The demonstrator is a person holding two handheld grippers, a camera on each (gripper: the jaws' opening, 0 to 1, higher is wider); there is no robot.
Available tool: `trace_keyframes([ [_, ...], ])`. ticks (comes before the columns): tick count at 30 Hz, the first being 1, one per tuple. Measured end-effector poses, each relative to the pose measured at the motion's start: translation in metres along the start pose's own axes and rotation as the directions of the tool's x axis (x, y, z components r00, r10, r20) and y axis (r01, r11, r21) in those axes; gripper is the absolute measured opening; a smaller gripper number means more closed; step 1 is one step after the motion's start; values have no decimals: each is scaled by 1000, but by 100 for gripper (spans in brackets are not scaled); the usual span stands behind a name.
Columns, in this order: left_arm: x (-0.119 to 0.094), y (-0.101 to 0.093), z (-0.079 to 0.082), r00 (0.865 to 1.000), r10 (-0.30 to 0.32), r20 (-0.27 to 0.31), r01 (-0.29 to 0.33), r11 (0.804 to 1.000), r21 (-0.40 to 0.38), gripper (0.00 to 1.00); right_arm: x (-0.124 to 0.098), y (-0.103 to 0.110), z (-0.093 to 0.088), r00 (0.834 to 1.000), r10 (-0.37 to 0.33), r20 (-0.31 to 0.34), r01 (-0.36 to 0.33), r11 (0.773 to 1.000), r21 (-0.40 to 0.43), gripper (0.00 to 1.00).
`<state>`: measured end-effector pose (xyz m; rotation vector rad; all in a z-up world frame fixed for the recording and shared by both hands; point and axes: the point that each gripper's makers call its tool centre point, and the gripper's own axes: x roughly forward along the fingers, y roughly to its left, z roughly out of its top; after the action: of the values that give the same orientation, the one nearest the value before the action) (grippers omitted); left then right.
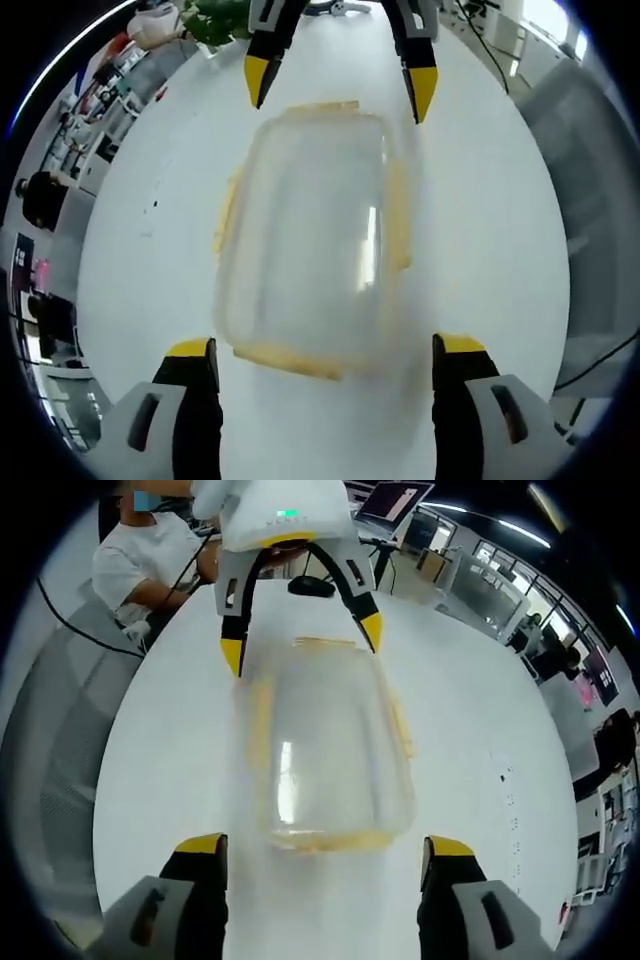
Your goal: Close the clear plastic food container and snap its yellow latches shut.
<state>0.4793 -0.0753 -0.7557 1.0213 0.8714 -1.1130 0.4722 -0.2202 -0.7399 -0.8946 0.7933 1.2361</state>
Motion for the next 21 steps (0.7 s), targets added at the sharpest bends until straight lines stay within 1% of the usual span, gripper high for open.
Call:
trace_keyframes([
  [5, -5, -2, -1, 1000, 16, 11, -15, 1000, -15, 87, -3, 5, -2, 1000, -7, -7, 7, 1000, -1, 79],
  [10, -10, -7, -2, 1000, 21, 19, -21, 999, -34, 87, -8, 10, -3, 1000, -18, 3, 18, 1000, 18, 79],
  [13, -15, -11, -1, 999, 29, 37, -27, 999, -47, 87, -11, 15, -3, 1000, -23, 8, 22, 999, 28, 79],
  [18, -18, -15, -1, 996, 51, 73, -45, 996, -76, 87, -15, 24, -3, 999, -37, 37, 34, 997, 75, 79],
  [21, -22, -16, -2, 994, 67, 83, -59, 993, -101, 87, -18, 30, -4, 998, -47, 49, 42, 994, 99, 79],
])
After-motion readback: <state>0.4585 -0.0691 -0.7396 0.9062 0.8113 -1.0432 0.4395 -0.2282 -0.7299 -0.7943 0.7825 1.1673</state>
